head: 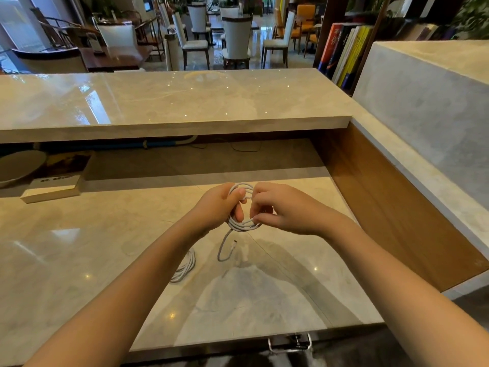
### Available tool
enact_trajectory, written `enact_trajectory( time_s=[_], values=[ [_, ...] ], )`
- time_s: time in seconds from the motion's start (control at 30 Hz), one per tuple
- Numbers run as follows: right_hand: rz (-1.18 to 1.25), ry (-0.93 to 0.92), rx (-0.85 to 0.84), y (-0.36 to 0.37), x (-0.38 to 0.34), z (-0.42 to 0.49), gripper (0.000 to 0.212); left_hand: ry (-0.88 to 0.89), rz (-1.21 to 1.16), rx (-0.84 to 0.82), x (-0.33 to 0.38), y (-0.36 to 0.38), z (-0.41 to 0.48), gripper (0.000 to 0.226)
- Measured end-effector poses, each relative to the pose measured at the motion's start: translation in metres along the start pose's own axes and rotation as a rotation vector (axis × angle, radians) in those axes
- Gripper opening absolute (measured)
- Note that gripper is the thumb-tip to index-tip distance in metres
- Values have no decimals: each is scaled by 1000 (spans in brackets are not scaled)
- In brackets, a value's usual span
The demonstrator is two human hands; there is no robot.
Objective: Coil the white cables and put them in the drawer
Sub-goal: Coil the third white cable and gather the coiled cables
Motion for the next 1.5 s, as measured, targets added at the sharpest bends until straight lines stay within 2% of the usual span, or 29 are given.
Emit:
enact_trajectory(
  time_s=[0.1, 0.17, 0.23, 0.3, 0.37, 0.47, 0.57, 0.67, 0.7, 0.77, 0.87, 0.93, 0.97, 1.03, 1.1, 1.17, 1.23, 1.33, 1.43, 1.5],
  values=[
    [270, 123, 164, -8, 8, -1, 9, 137, 106, 34, 12, -5, 1, 24],
    [539, 288, 301, -12, 22, -4, 13, 158, 81, 46, 12, -5, 1, 24],
    [881, 449, 410, -10, 38, -9, 19, 110, -28, 37, 5, -1, 0, 24],
    [1207, 495, 451, -6, 45, -12, 23, 26, -177, 22, -6, 3, 0, 25],
    [1321, 480, 423, -1, 45, -12, 17, -15, -257, 34, -14, 3, 2, 27],
    [986, 424, 361, 3, 45, -16, 9, -48, -266, 66, -22, -2, 6, 28],
    [640, 192, 309, -5, 35, -24, 1, -89, -280, 55, -27, -6, 10, 28],
    [189, 30, 110, 5, 26, -31, 23, -135, -378, 85, -32, -13, 12, 29],
    [129, 26, 82, 8, 26, -32, 29, -146, -411, 90, -32, -13, 12, 29],
    [156, 68, 177, 4, 29, -30, 29, -163, -452, 80, -31, -7, 11, 30],
    [283, 249, 360, 1, 41, -23, 17, -154, -445, 89, -24, 1, 9, 32],
    [277, 369, 346, 11, 47, -18, 8, -104, -408, 125, -13, -1, 8, 31],
    [188, 399, 303, 16, 48, -16, 8, -67, -373, 152, -7, -3, 8, 29],
    [-140, 387, 181, 25, 43, -12, 25, 23, -251, 228, 5, -8, 6, 25],
    [-341, 371, 119, 27, 38, -11, 42, 92, -113, 312, 11, -13, 4, 21],
    [-322, 381, 100, 27, 36, -13, 47, 109, -42, 358, 11, -15, 4, 19],
    [-177, 381, 134, 24, 36, -16, 38, 107, -35, 377, 8, -17, 6, 19],
    [161, 462, 221, 17, 49, -22, 22, 77, -111, 353, 5, -16, 8, 22],
    [513, 591, 234, 27, 55, -24, 21, -2, -301, 314, 0, -8, 9, 28],
    [733, 636, 207, 35, 51, -21, 23, -22, -343, 305, 0, -4, 10, 31]
  ],
)
Point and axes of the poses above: each hand's wrist, its own z-axis towards the middle knuckle, its own y-axis out of the palm, x = y × z, the point moved 8 cm from there along z, towards the middle knuckle, and after that the axes turned 3 degrees about x, right-handed, at the moved point
